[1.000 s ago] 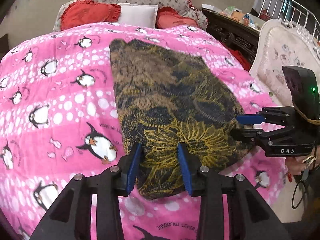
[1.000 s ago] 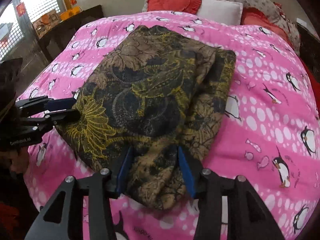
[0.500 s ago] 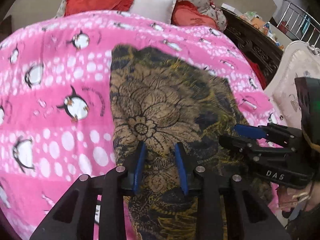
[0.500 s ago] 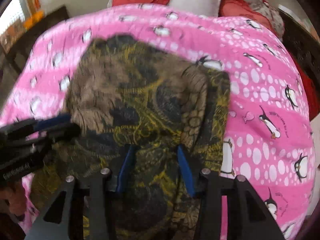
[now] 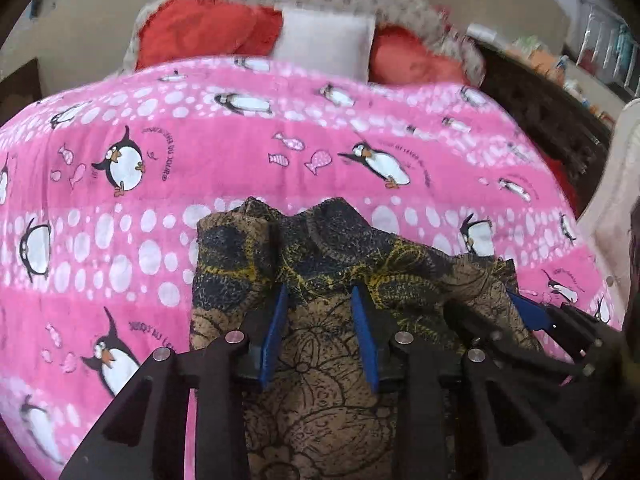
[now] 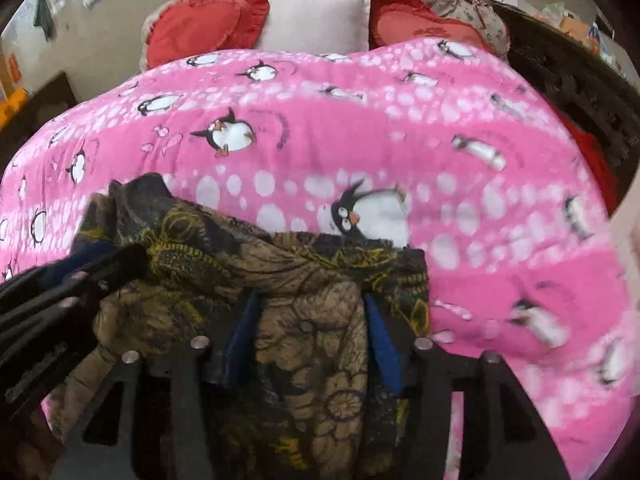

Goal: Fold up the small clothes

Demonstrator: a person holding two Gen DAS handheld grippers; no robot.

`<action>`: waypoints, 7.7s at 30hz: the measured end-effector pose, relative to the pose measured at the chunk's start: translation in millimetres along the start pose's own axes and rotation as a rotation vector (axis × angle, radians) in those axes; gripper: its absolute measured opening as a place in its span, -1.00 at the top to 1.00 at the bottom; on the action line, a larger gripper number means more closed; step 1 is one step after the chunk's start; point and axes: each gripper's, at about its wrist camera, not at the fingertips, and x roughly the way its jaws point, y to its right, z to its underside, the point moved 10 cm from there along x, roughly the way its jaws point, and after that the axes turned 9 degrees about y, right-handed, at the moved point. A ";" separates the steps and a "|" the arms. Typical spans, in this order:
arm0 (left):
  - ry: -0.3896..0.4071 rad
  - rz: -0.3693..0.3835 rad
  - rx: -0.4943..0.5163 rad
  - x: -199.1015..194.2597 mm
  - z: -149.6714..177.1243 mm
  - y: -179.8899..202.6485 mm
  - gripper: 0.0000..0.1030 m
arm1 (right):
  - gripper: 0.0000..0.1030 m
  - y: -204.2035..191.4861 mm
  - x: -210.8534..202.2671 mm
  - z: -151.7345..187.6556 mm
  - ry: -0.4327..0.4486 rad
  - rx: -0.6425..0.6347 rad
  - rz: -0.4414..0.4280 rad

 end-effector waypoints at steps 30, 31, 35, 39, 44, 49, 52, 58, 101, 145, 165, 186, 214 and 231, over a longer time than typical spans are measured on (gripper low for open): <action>-0.161 0.376 -0.131 -83.9 75.2 -13.9 -0.12 | -0.78 33.4 -76.7 62.9 -0.043 0.175 -0.503; -0.157 0.382 -0.133 -82.9 74.2 -11.7 -0.19 | -0.78 30.8 -76.8 61.0 -0.020 0.160 -0.522; -0.144 0.416 -0.156 -75.1 68.8 -12.9 -0.21 | -0.77 13.0 -57.7 46.3 -0.046 0.175 -0.662; -0.119 0.459 -0.241 -75.4 64.7 -21.9 -0.21 | -0.58 -6.3 -32.0 27.0 -0.061 0.151 -0.696; -0.101 0.436 -0.202 -72.2 62.2 -16.3 -0.19 | -0.16 -8.8 -21.0 21.6 -0.056 0.166 -0.732; -0.098 0.352 -0.258 -64.3 59.7 -25.5 0.48 | 0.10 1.4 -19.6 26.1 -0.057 0.202 -0.708; -0.094 0.317 -0.287 -59.6 60.9 -29.2 0.75 | 0.10 -0.5 -17.7 26.1 -0.060 0.197 -0.696; -0.072 0.230 -0.213 -66.8 56.6 -19.9 0.98 | 0.11 -2.7 -15.9 25.4 -0.063 0.206 -0.648; -0.016 0.092 -0.066 -166.6 92.7 -147.9 0.68 | 0.21 -217.2 -86.6 83.0 -0.027 -0.304 -0.473; -0.042 -0.028 -0.094 -44.6 10.9 -154.9 -0.23 | -0.05 -208.4 -9.8 11.6 0.108 -0.212 -0.178; -0.036 -0.062 -0.062 -170.3 103.6 -133.2 -0.21 | -0.30 -178.8 -146.3 94.7 0.040 -0.223 -0.198; -0.137 -0.060 -0.268 -164.1 108.7 -150.5 -0.52 | -0.29 -138.0 -196.9 134.2 -0.001 -0.188 -0.129; 0.022 -0.214 -0.025 -265.6 71.7 -90.6 -0.68 | -0.29 -137.0 -235.5 114.7 0.050 -0.135 -0.137; -0.006 -0.210 -0.031 -260.9 80.1 -88.9 -0.68 | -0.29 -140.6 -233.1 122.6 0.042 -0.142 -0.146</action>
